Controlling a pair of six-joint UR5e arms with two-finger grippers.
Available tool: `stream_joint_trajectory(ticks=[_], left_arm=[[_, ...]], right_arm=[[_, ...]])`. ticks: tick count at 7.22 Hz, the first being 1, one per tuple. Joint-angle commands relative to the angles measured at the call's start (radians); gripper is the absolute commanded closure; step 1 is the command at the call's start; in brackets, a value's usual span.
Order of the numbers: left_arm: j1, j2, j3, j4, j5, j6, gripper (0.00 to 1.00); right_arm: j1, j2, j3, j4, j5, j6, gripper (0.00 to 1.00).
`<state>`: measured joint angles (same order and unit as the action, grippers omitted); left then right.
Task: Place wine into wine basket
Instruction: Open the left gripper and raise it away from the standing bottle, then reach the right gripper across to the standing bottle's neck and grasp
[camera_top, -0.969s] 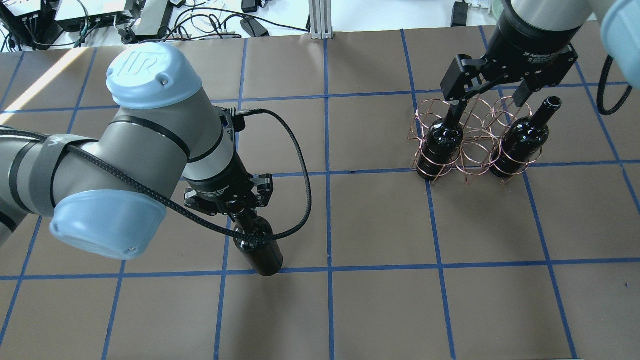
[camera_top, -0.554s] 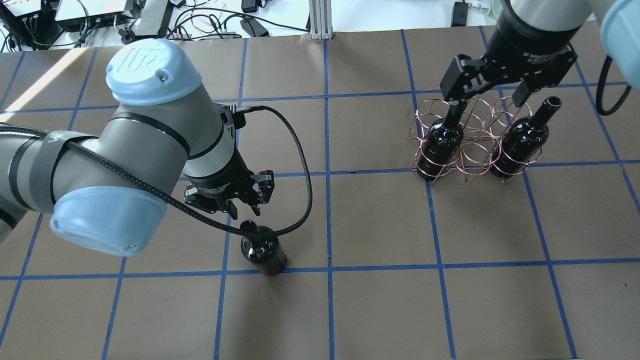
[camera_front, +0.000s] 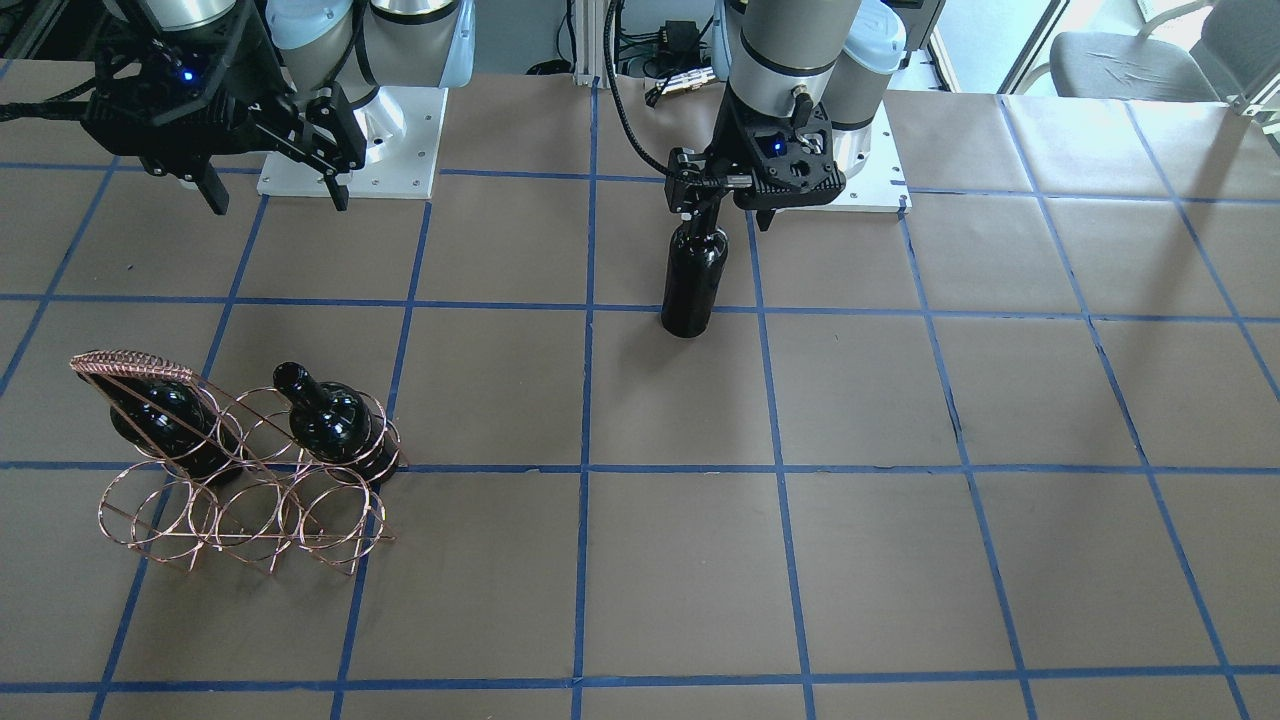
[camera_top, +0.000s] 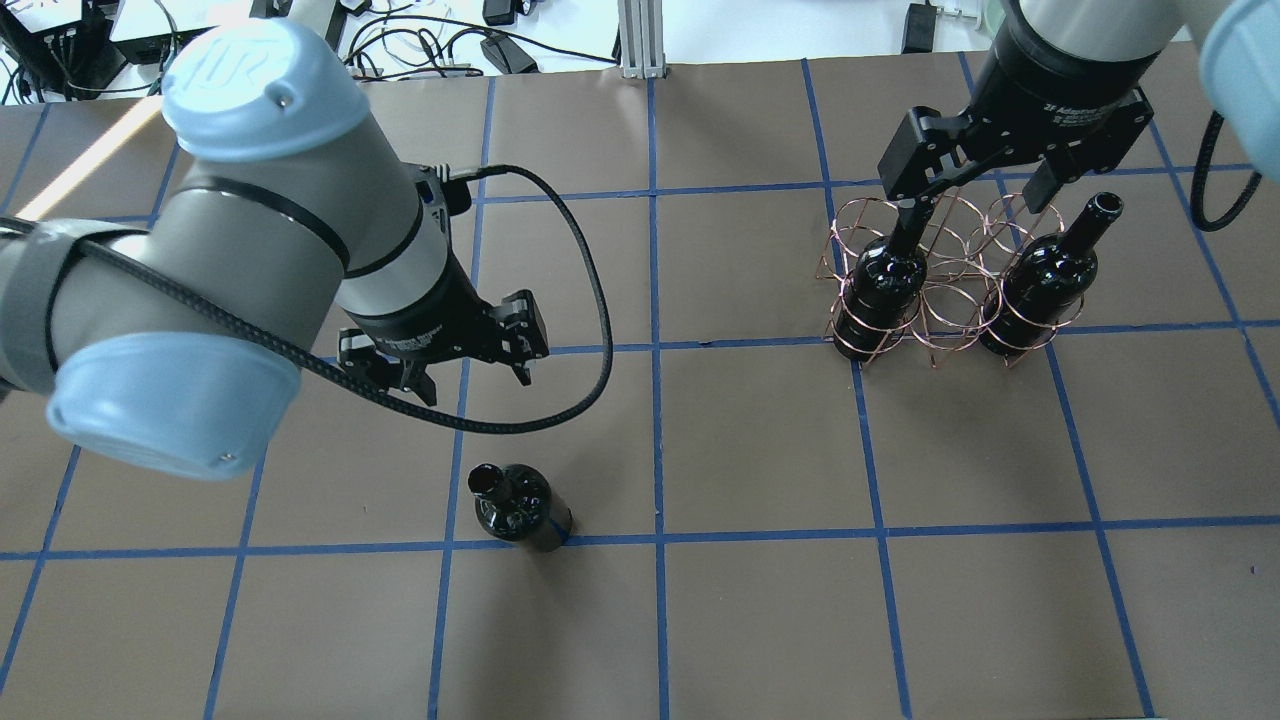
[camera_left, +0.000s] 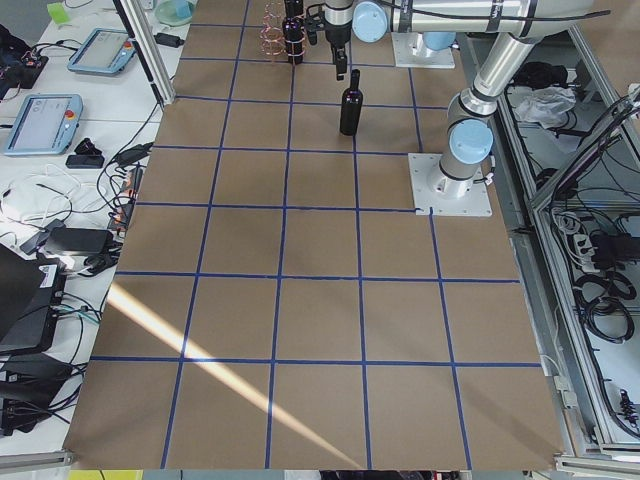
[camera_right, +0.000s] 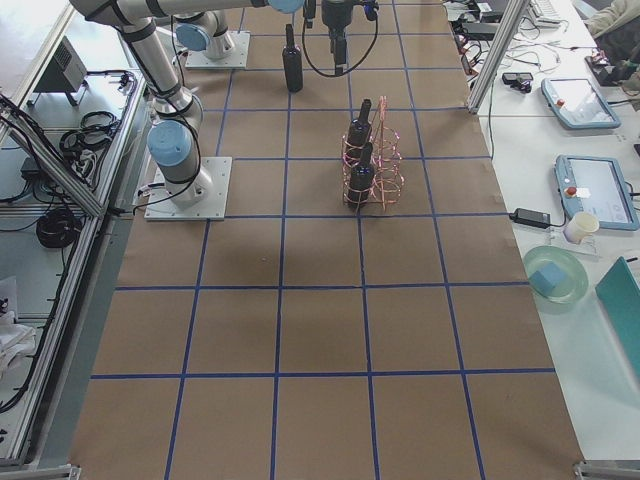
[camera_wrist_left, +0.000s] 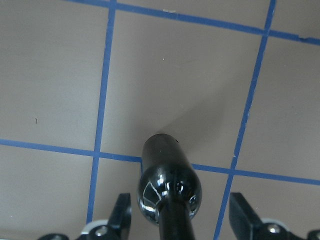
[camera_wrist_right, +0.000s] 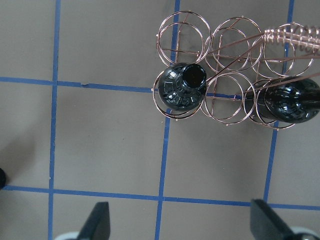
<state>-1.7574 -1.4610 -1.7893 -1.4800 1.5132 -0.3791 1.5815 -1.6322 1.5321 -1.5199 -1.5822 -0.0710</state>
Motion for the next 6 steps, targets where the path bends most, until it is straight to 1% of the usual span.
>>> stream_joint_trajectory(ticks=[1,2,3,5,6], left_arm=[[0.117,0.023,0.137,-0.194,0.001,0.128,0.00],[0.171,0.024,0.177,-0.230,0.008,0.175,0.00],[0.229,0.010,0.189,-0.253,0.007,0.180,0.00],[0.249,0.016,0.195,-0.264,-0.007,0.181,0.00],[0.249,0.016,0.194,-0.264,0.001,0.181,0.00]], right_arm=[[0.020,-0.030,-0.001,0.009,0.005,0.098,0.00],[0.065,-0.037,-0.001,0.032,0.007,0.130,0.00],[0.151,-0.025,-0.007,0.023,0.017,0.230,0.00],[0.340,0.044,-0.024,-0.050,0.016,0.443,0.00],[0.426,0.098,-0.039,-0.081,0.017,0.615,0.00]])
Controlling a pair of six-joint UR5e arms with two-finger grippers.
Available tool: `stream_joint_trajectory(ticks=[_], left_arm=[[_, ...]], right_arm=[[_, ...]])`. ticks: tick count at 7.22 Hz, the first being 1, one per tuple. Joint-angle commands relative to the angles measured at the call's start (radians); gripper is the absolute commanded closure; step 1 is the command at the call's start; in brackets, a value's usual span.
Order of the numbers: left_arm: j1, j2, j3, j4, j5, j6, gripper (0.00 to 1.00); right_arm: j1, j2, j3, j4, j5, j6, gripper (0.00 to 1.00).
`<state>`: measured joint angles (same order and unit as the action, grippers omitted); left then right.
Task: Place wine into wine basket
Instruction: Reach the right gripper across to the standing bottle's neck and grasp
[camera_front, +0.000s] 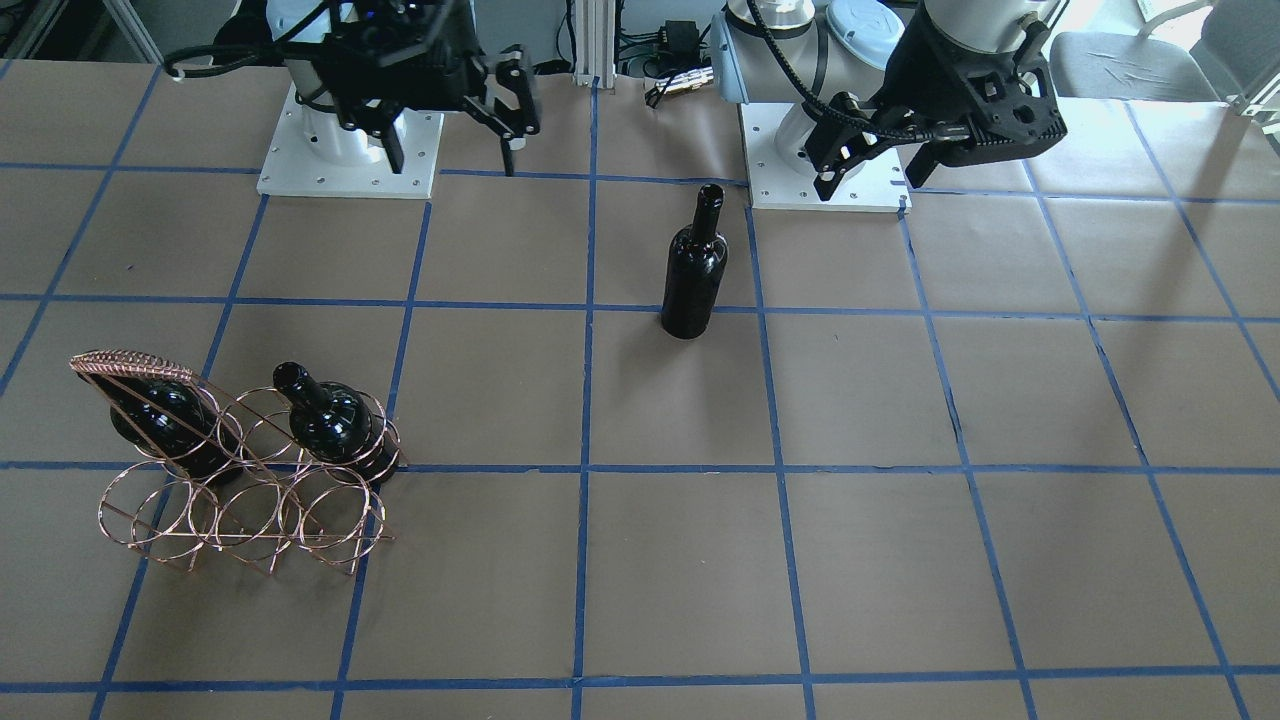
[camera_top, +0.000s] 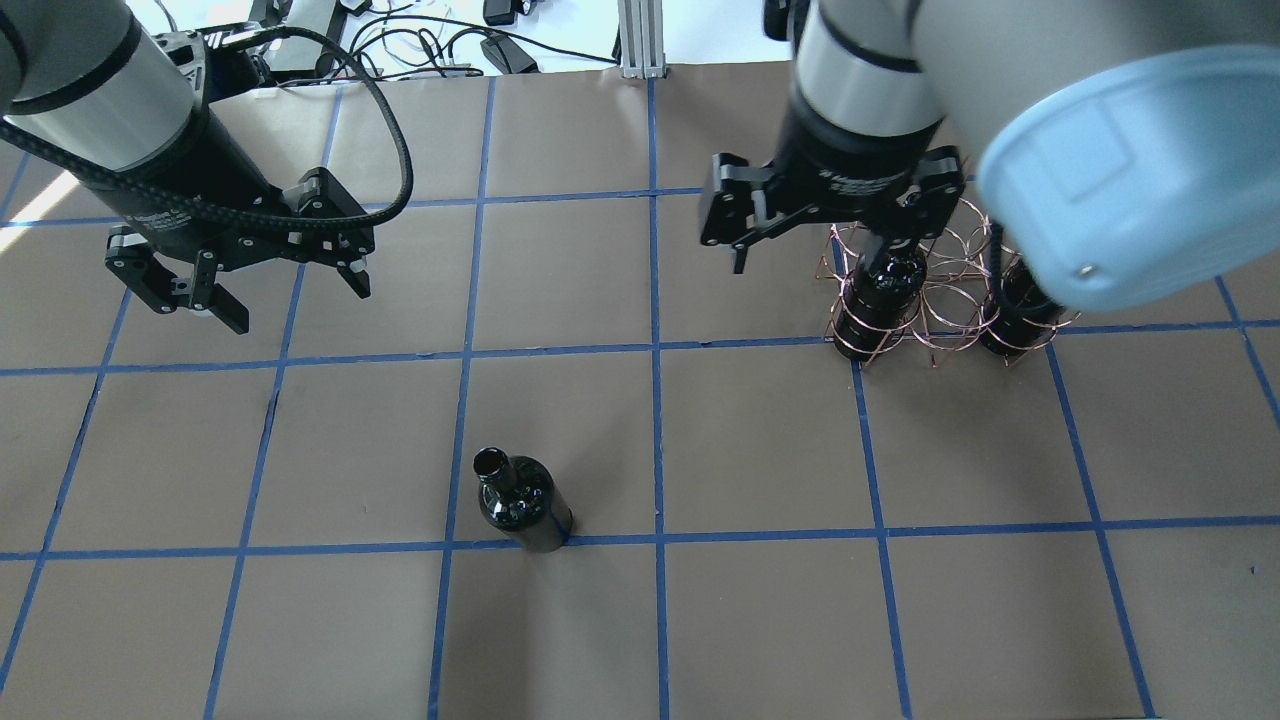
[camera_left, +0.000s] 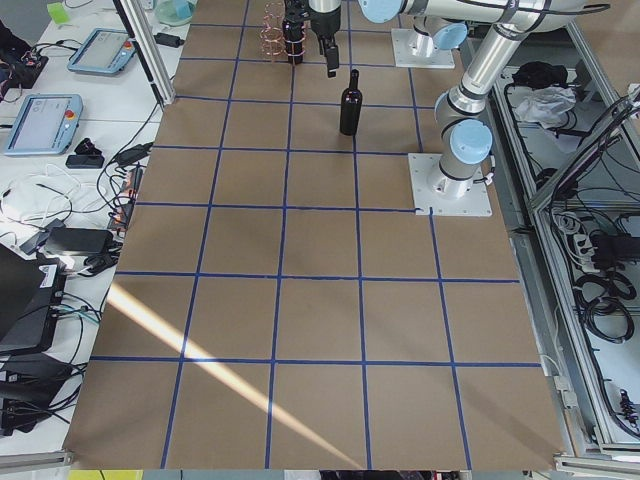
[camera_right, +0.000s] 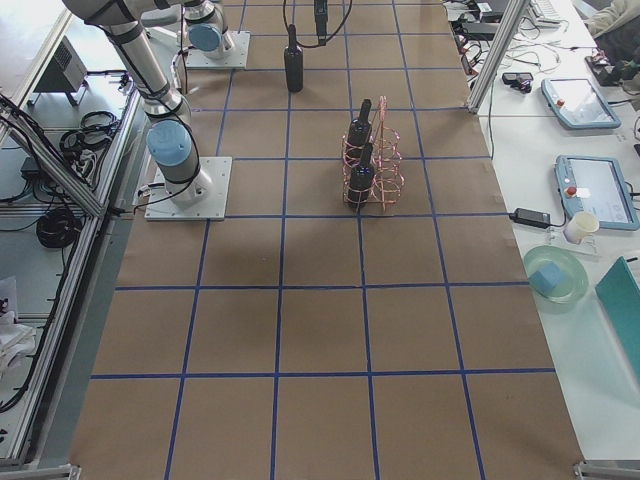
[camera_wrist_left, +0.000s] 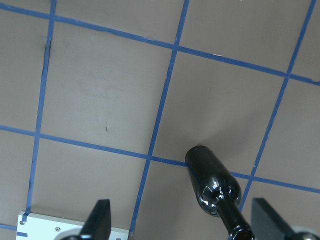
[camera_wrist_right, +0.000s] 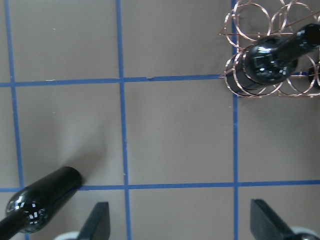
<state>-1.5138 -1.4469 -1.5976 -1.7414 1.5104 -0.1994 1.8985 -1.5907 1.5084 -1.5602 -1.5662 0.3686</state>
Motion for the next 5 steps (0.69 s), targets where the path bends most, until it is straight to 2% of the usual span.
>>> stream_joint_trajectory(ticks=[1,2,4,5], left_arm=[[0.029,0.009,0.019,0.002,0.007,0.003,0.00],[0.094,0.013,0.051,0.000,0.013,0.052,0.00],[0.223,0.016,0.080,-0.001,0.005,0.170,0.00],[0.245,0.020,0.080,-0.001,0.002,0.213,0.00]], right_arm=[[0.211,0.117,-0.028,-0.090,0.000,0.275,0.00],[0.275,0.167,-0.030,-0.128,0.000,0.370,0.00],[0.297,0.189,-0.028,-0.149,0.005,0.414,0.00],[0.306,0.208,-0.027,-0.155,0.040,0.459,0.00]])
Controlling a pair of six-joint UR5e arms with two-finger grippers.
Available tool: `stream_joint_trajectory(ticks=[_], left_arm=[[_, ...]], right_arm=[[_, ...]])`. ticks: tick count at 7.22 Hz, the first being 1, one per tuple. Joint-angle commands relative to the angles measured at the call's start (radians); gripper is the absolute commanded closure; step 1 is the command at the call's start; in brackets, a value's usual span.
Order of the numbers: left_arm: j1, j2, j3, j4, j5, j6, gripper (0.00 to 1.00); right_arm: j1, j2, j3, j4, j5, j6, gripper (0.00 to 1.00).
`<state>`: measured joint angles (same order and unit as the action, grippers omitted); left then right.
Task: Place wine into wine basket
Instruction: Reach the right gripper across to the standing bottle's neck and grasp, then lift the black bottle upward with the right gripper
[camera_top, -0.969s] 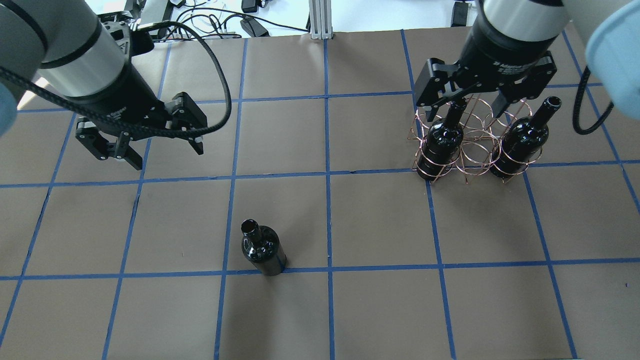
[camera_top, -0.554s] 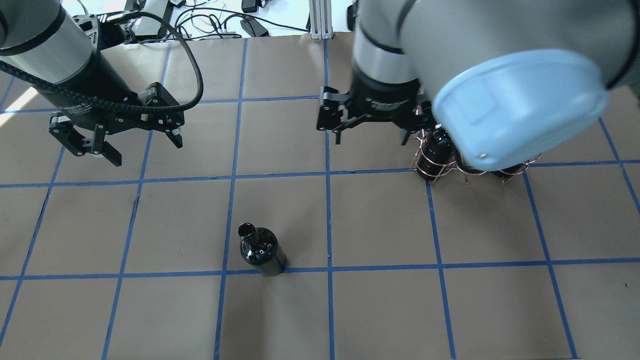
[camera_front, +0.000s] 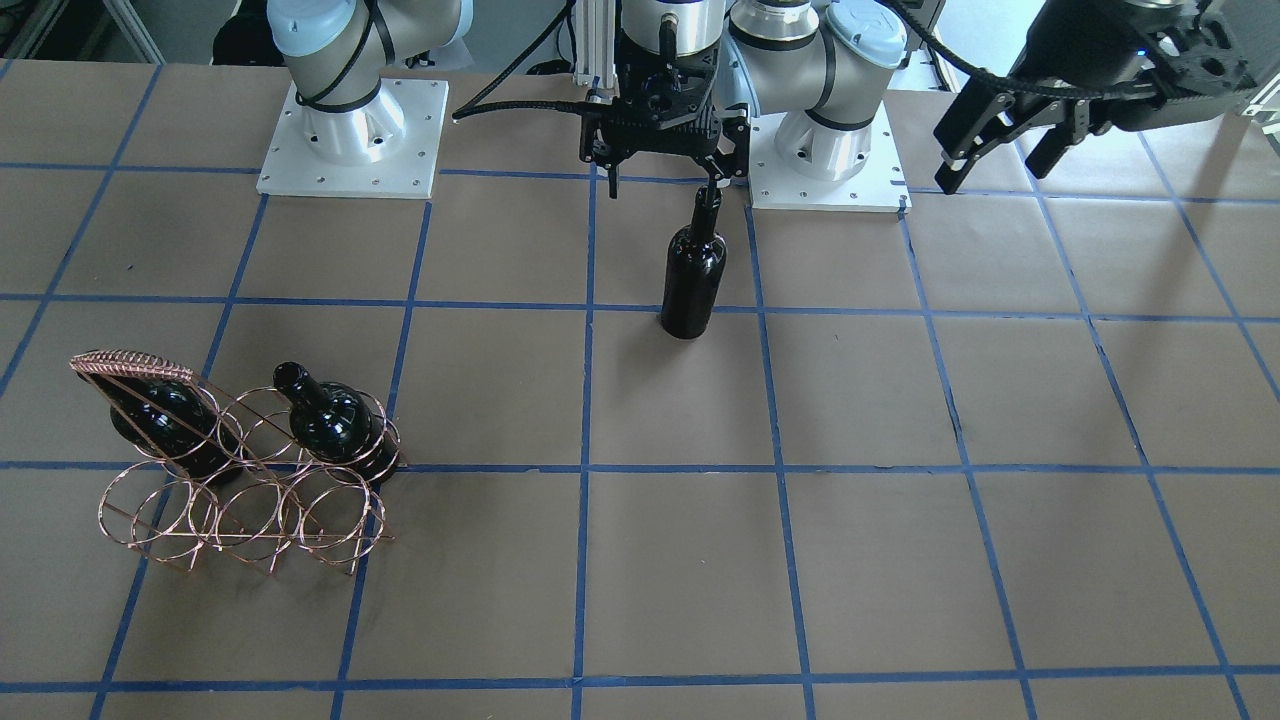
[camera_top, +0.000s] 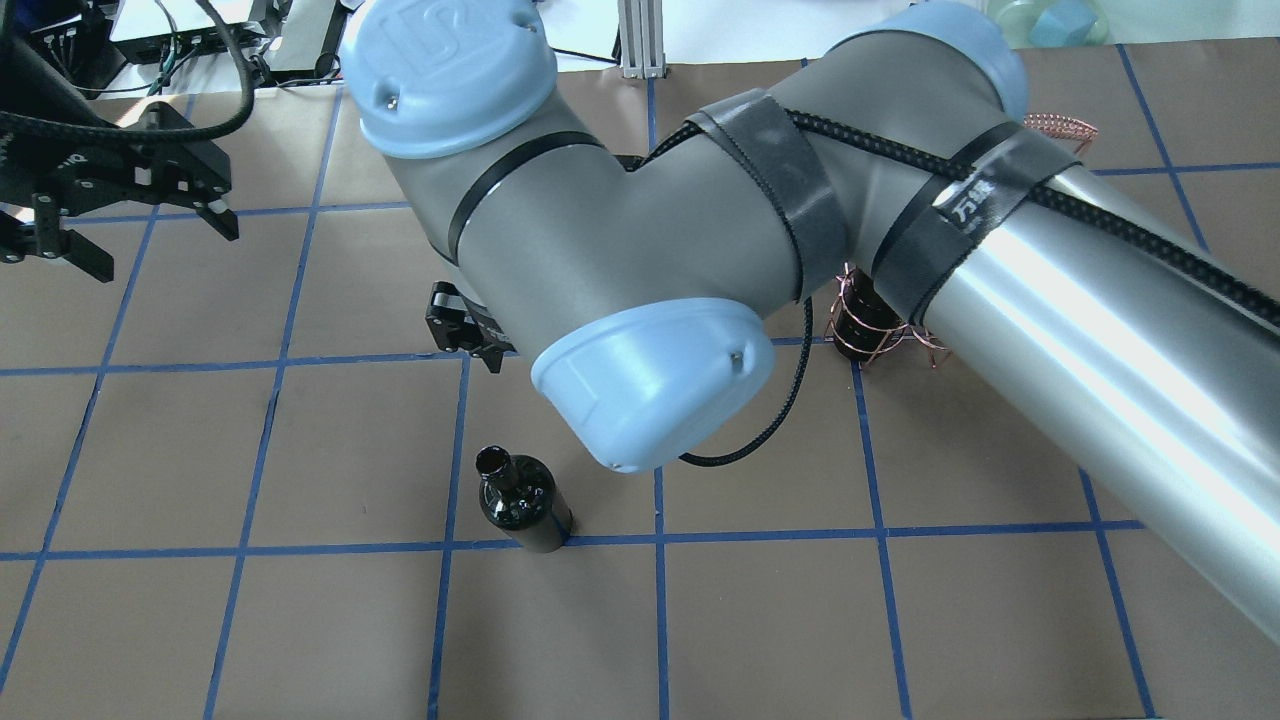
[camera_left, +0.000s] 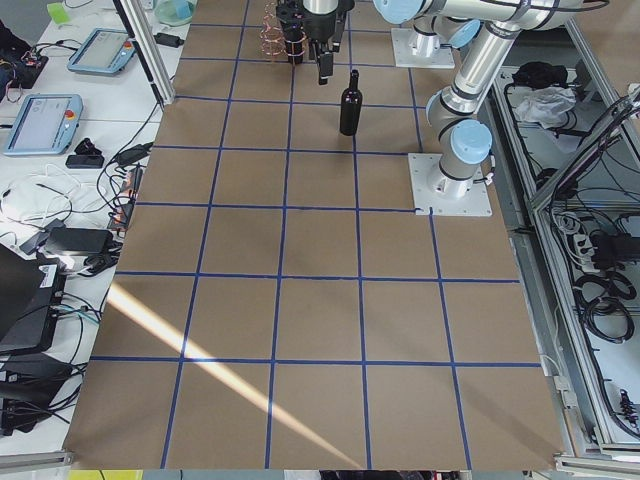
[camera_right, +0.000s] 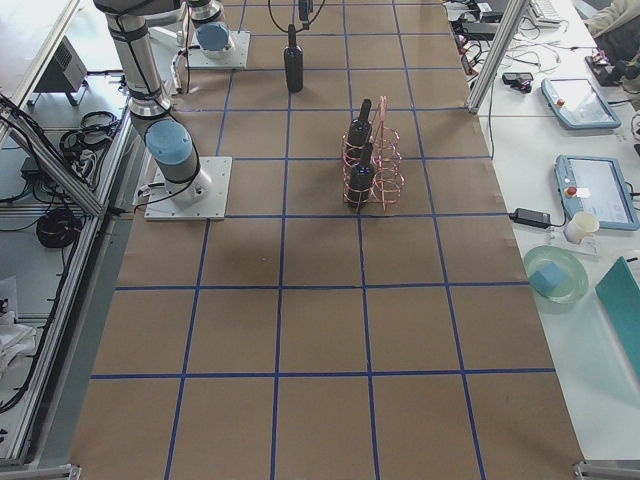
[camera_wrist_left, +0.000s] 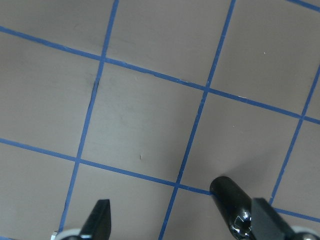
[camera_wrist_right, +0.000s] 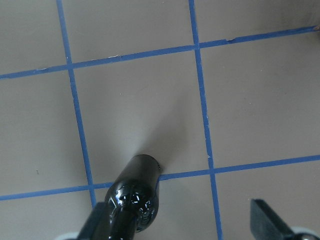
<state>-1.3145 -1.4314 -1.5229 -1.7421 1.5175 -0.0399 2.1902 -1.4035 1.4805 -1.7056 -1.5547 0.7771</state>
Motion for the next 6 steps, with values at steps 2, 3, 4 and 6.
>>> stream_joint_trajectory(ticks=[2,3,4,6], left_arm=[[0.047,0.008,0.006,-0.002,0.003,0.058,0.00],[0.047,0.009,0.004,-0.002,0.003,0.058,0.00],[0.047,0.012,0.004,-0.005,0.003,0.058,0.00],[0.047,0.019,-0.002,-0.010,0.003,0.058,0.00]], right_arm=[[0.083,0.052,0.014,-0.043,0.033,0.074,0.00],[0.086,0.067,0.020,-0.045,0.038,0.079,0.00],[0.086,0.072,0.030,-0.042,0.039,0.074,0.00],[0.086,0.071,0.095,-0.092,0.038,0.070,0.00]])
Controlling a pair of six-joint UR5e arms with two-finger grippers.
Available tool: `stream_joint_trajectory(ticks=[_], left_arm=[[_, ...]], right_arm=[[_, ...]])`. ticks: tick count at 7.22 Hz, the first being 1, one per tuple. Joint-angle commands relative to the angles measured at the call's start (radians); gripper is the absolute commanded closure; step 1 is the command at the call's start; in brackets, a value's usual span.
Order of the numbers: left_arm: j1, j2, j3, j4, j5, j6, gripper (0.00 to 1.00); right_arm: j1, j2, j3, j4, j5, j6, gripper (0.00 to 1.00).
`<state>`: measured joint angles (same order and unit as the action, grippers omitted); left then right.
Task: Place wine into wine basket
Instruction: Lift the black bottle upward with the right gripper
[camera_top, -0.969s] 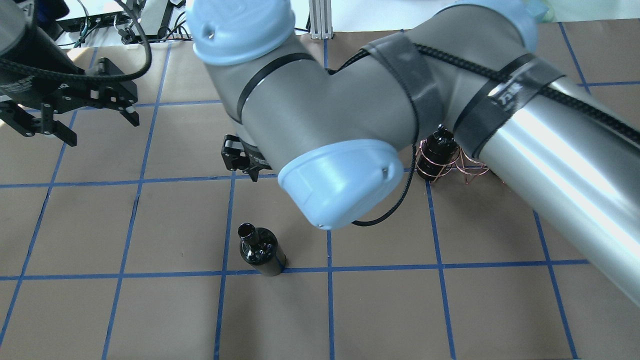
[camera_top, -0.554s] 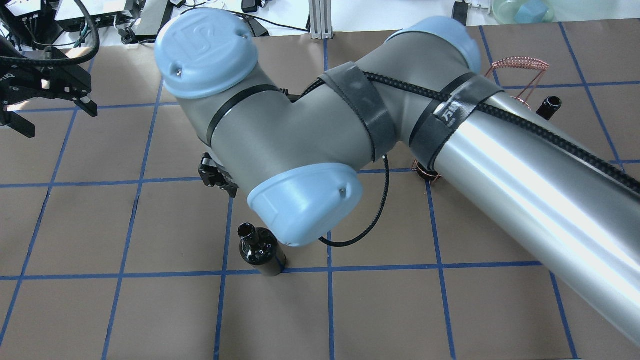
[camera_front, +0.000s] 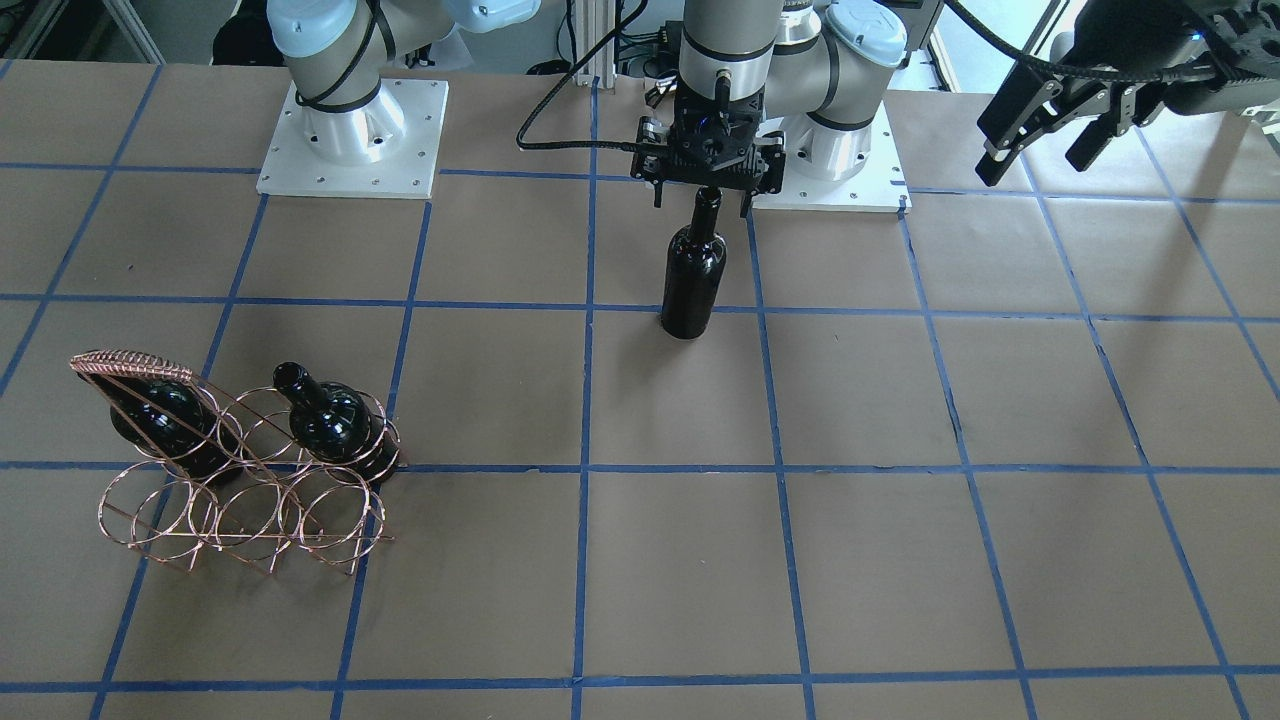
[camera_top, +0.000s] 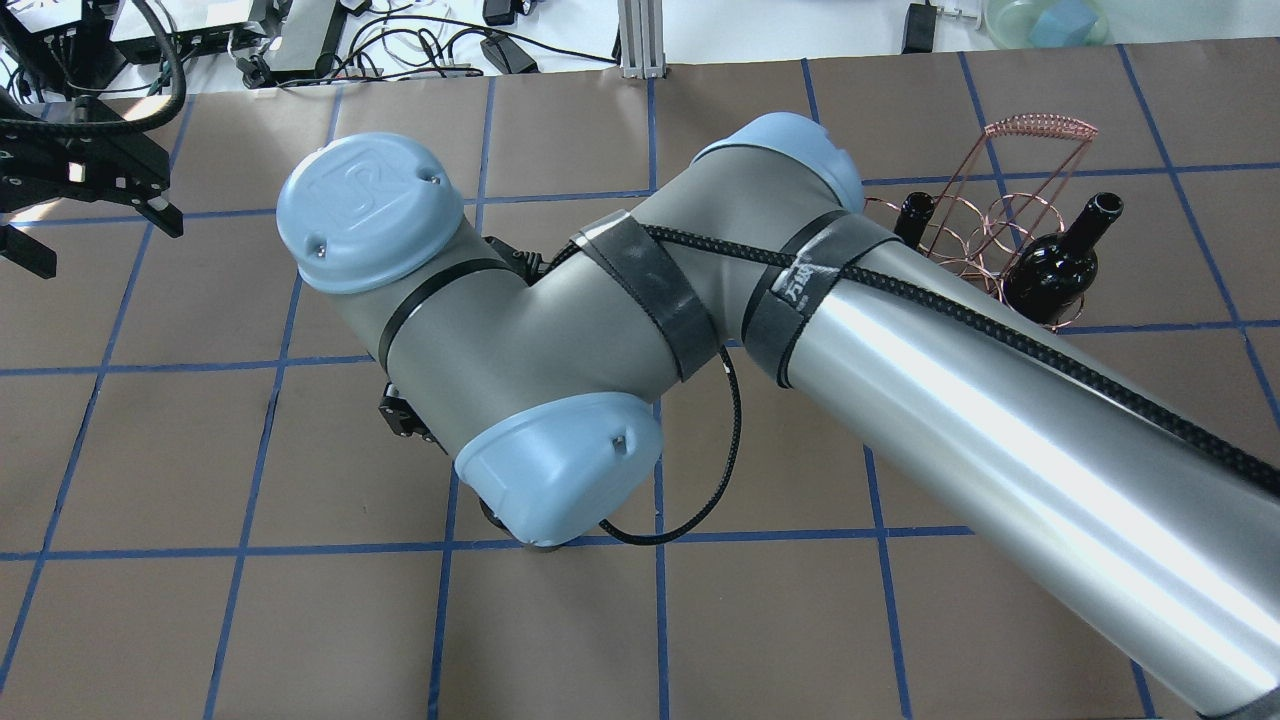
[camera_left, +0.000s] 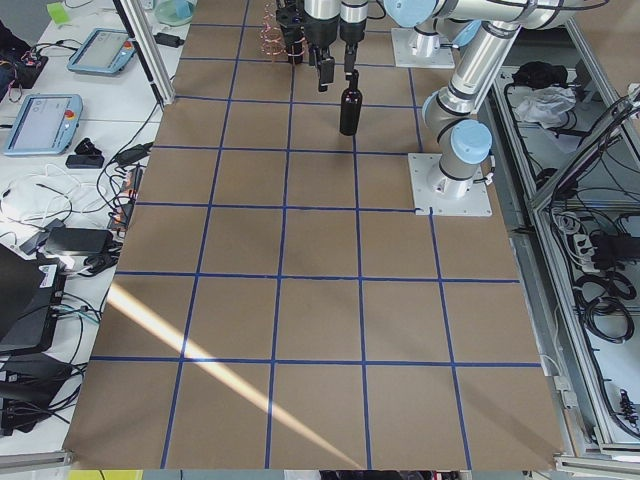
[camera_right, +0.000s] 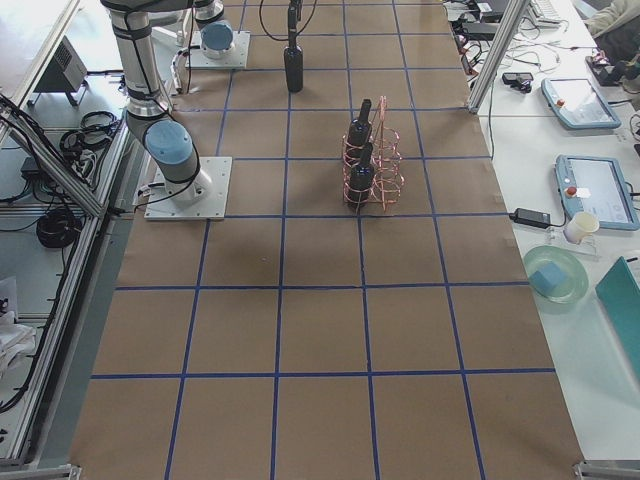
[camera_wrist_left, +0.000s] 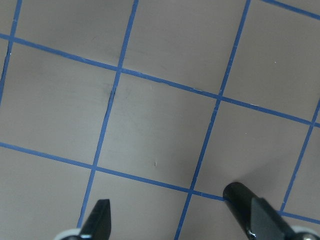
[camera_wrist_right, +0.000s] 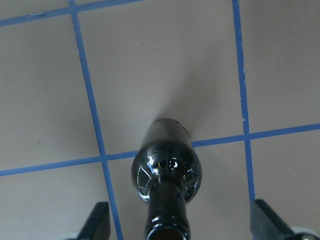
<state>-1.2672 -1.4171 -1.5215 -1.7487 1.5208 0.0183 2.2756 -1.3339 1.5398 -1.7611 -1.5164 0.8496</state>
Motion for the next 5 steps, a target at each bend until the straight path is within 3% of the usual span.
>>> stream_joint_trajectory(ticks=[1,5], left_arm=[[0.000,0.004,-0.003,-0.003,-0.001,0.000,0.00],[-0.001,0.007,-0.008,-0.005,-0.001,0.000,0.00]], right_arm=[[0.001,0.002,0.039,-0.058,0.001,-0.007,0.00],[0.027,0.032,0.040,-0.063,0.001,-0.001,0.00]])
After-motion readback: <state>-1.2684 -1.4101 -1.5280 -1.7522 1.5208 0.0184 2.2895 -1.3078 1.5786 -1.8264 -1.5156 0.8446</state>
